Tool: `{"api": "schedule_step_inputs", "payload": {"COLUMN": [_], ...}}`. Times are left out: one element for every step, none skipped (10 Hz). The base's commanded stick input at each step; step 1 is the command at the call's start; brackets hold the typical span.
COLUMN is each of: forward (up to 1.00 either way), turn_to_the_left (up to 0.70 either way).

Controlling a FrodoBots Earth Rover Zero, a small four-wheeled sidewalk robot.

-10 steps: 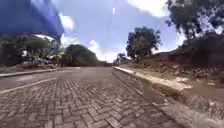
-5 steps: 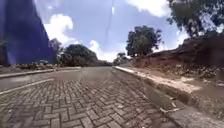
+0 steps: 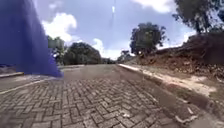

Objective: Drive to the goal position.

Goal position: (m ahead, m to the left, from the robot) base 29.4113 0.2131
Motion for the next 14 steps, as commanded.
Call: {"api": "schedule_step_inputs", "payload": {"forward": [0.50, 0.50, 0.50, 0.50, 0.50, 0.50, 0.50, 0.50, 0.50, 0.50, 0.50, 0.50, 0.50, 0.50], "turn_to_the_left": [0.14, 0.01, 0.00, 0.00, 0.00, 0.00, 0.00, 0.00, 0.00, 0.00, 0.00, 0.00, 0.00, 0.00]}}
